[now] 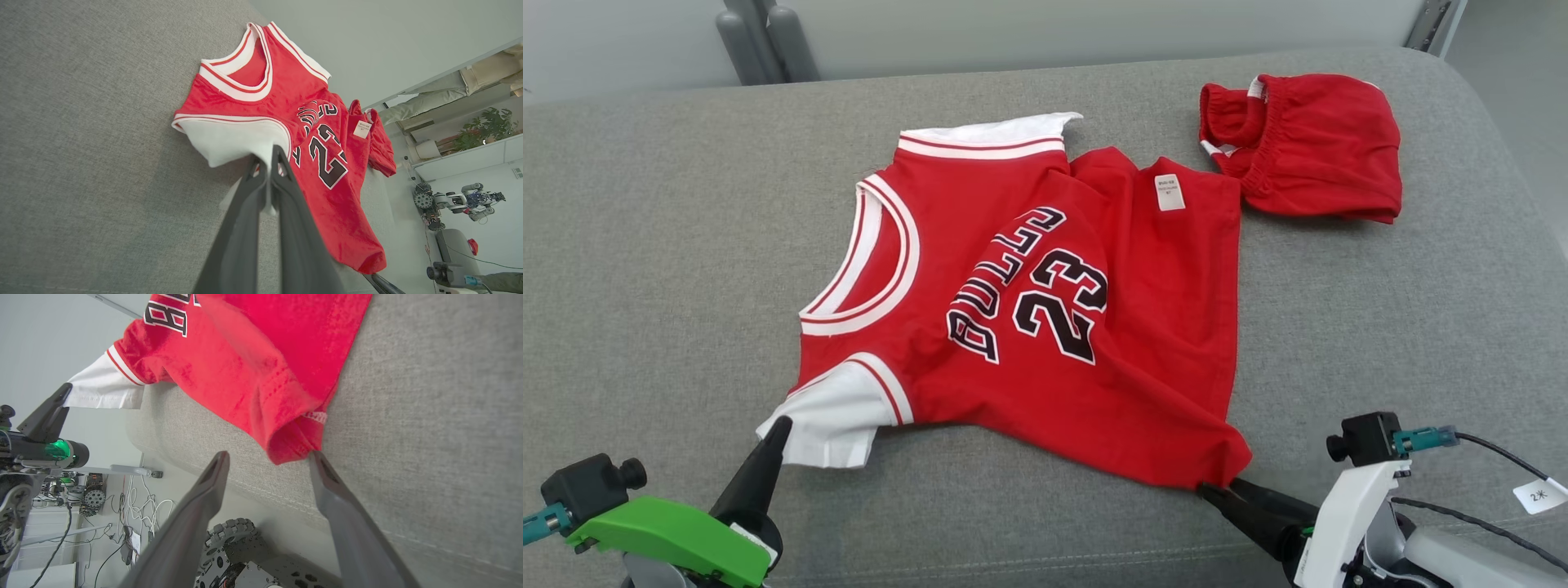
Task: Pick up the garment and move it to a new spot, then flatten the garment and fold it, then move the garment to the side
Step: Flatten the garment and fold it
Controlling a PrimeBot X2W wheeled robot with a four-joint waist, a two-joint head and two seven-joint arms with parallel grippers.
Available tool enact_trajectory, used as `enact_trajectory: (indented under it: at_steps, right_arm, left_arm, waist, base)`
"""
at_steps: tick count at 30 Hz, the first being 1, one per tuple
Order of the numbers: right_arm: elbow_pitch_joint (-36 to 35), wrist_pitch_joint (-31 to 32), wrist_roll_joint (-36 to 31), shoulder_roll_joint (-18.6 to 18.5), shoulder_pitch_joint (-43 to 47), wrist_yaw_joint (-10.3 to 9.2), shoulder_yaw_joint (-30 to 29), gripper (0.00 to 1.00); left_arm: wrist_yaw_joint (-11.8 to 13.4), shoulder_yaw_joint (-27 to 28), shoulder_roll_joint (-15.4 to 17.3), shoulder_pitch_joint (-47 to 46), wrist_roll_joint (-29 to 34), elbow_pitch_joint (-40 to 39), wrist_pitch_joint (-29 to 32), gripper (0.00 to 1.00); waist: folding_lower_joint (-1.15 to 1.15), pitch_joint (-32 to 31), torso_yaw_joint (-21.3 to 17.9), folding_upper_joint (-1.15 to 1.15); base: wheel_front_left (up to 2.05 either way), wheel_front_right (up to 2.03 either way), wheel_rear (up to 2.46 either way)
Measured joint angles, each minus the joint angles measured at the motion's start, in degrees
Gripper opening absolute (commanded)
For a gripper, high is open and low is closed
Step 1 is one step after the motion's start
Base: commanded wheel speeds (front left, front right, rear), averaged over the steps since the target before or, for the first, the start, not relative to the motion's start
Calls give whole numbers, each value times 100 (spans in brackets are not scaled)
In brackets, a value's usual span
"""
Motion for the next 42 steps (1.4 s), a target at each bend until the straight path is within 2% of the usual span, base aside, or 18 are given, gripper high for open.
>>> enact_trajectory:
  at_steps: [5, 7, 8, 9, 11, 12, 13, 14, 21, 25, 29, 34, 36, 42]
  right_arm:
    - [232, -37, -157, 22, -48, 0, 35, 100]
    - [313, -64, -171, 65, -69, 0, 73, 89]
    - [336, -78, -181, 92, -85, 0, 86, 63]
    - [356, -80, -193, 123, -97, 0, 90, 45]
    - [382, -86, -197, 179, -98, 0, 112, 21]
    - [382, -86, -197, 179, -98, 0, 112, 15]
    - [394, -86, -202, 204, -98, 0, 124, 4]
    - [415, -87, -205, 225, -98, 0, 140, 0]
    - [459, -247, -207, 250, -124, 0, 101, 0]
    - [-71, -590, 93, 330, -224, 0, -297, 0]
    - [-593, -898, 218, 275, -520, 0, -675, 0]
    - [-736, -772, 382, -194, -489, 0, -646, 0]
    - [-798, -690, 474, -404, -310, 0, -572, 0]
    - [-1144, -783, 820, -898, -66, 0, -870, 0]
  left_arm:
    - [0, -11, -7, 0, 0, 16, 40, 0]
    - [0, -20, -14, 0, 0, 22, 40, 0]
    - [-1, -23, -18, 0, 0, 23, 40, 0]
    - [-1, -34, -19, -2, 0, 29, 41, 0]
    - [-1, -38, -23, -2, 0, 32, 41, 0]
    - [-1, -38, -23, -2, 0, 32, 41, 0]
    - [-1, -36, -22, -2, 0, 32, 41, 0]
    - [-1, -36, -22, -2, 0, 32, 41, 0]
    - [-14, 38, -43, -2, -16, 12, 30, 0]
    - [-131, 243, -108, -13, -113, -185, -147, 0]
    - [-135, 413, -8, -30, -111, -231, -229, 0]
    - [-135, 145, 324, 113, -35, -214, 179, 0]
    - [-135, -97, 620, 349, 103, -235, 489, 0]
    - [-130, -31, 1037, 802, 300, -557, 722, 0]
  waist:
    - [0, -10, 12, 0]
    - [0, -17, 21, 0]
    - [0, -21, 26, 0]
    - [0, -27, 31, 0]
    - [0, -43, 46, 0]
    - [0, -43, 46, 0]
    - [0, -49, 52, 0]
    - [0, -54, 56, 0]
    - [0, -66, 75, 0]
    - [0, -76, 62, 0]
    - [0, -112, 23, 0]
    - [0, -153, -27, 0]
    - [0, -152, -30, 0]
    - [0, -90, -25, 0]
  base:
    - [0, 0, 0]
    - [0, 0, 0]
    - [0, 0, 0]
    - [0, 0, 0]
    - [0, 0, 0]
    - [0, 0, 0]
    - [0, 0, 0]
    - [0, 0, 0]
    - [0, 0, 0]
    - [0, 0, 0]
    - [0, 0, 0]
    - [0, 0, 0]
    - [0, 0, 0]
    - [0, 0, 0]
